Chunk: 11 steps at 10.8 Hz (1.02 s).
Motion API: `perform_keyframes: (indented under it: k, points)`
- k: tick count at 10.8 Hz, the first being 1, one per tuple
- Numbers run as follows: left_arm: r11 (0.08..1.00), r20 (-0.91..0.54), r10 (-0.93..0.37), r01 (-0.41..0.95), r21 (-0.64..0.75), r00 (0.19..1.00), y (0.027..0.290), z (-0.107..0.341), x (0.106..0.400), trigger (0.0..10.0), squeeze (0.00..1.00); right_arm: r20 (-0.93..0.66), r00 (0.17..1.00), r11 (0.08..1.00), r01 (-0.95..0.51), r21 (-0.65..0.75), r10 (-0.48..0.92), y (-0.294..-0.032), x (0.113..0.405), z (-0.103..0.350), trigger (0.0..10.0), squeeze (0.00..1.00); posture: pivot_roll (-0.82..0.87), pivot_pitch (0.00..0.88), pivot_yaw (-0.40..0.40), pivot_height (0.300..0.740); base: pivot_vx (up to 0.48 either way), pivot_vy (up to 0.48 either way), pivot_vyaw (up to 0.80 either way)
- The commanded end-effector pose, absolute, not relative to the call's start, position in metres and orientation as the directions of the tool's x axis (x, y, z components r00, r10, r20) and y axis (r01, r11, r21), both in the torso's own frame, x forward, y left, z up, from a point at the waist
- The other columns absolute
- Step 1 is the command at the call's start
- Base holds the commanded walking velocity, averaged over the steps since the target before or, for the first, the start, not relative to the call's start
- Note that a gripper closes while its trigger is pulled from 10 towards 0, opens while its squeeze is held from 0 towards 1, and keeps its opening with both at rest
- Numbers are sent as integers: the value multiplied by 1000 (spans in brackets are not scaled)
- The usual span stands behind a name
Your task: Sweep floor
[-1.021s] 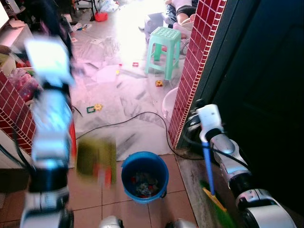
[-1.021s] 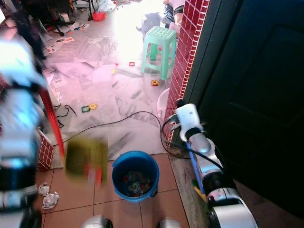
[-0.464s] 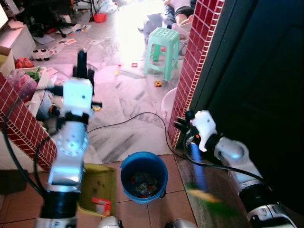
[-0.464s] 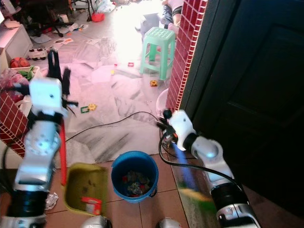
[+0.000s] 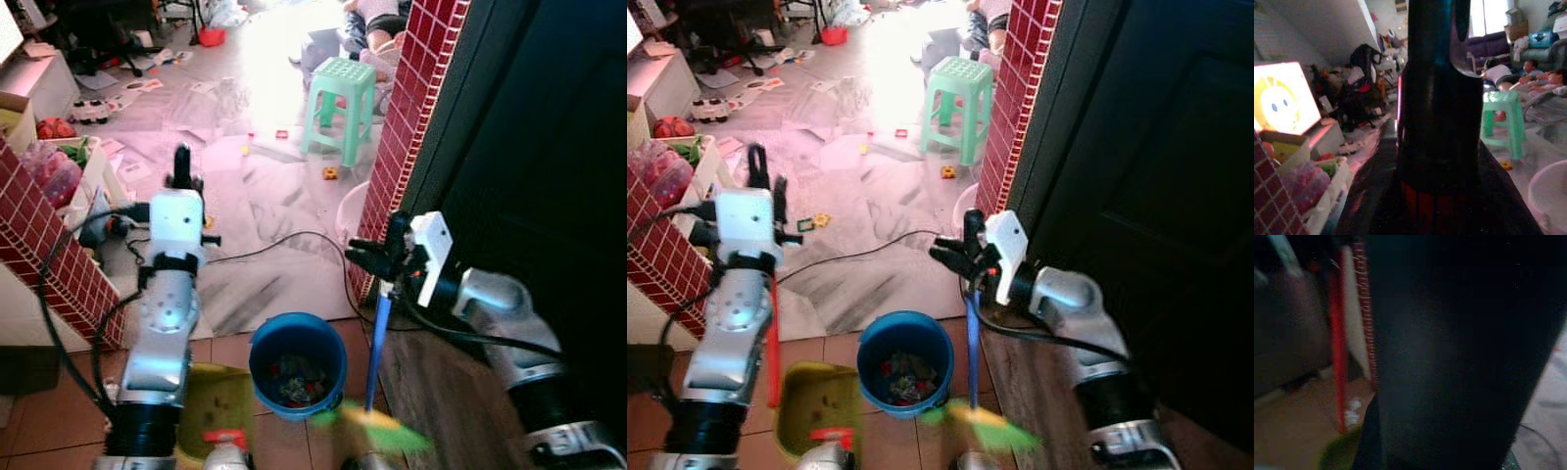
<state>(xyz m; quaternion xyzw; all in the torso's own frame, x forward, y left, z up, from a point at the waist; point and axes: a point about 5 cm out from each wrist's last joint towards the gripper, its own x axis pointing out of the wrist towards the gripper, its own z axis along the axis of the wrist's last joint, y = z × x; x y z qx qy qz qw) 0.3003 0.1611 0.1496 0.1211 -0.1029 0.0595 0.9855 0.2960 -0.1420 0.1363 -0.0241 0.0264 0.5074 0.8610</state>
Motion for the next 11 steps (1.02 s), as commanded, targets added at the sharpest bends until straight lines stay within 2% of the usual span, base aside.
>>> perform_keyframes:
  k: [1, 2, 4, 6, 11]
  points:
    - [967, 242, 95, -148, 209, 966, 159, 155, 303, 10000, 0, -61, 421, 421, -907, -9, 905, -139, 291, 142, 10000, 0, -58, 0, -14, 740, 0, 0, 0]
    - [979, 216, 75, -112, 168, 974, 149, 152, 308, 10000, 0, -22, 395, 396, -917, 46, 918, -134, 286, 144, 10000, 0, -58, 0, -13, 740, 0, 0, 0]
    - [983, 196, 85, -115, 146, 977, 146, 149, 312, 10000, 0, 51, 434, 427, -898, 101, 900, -127, 289, 147, 10000, 0, -62, 0, -9, 740, 0, 0, 0]
    - [981, 181, 100, -128, 148, 978, 154, 145, 310, 10000, 0, 105, 567, 560, -824, 93, 817, -123, 295, 146, 10000, 0, -61, 0, -7, 740, 0, 0, 0]
    - [984, 165, 108, -129, 125, 980, 157, 139, 309, 10000, 0, 106, 739, 744, -668, -13, 665, -131, 306, 141, 10000, 0, -64, 0, -5, 740, 0, 0, 0]
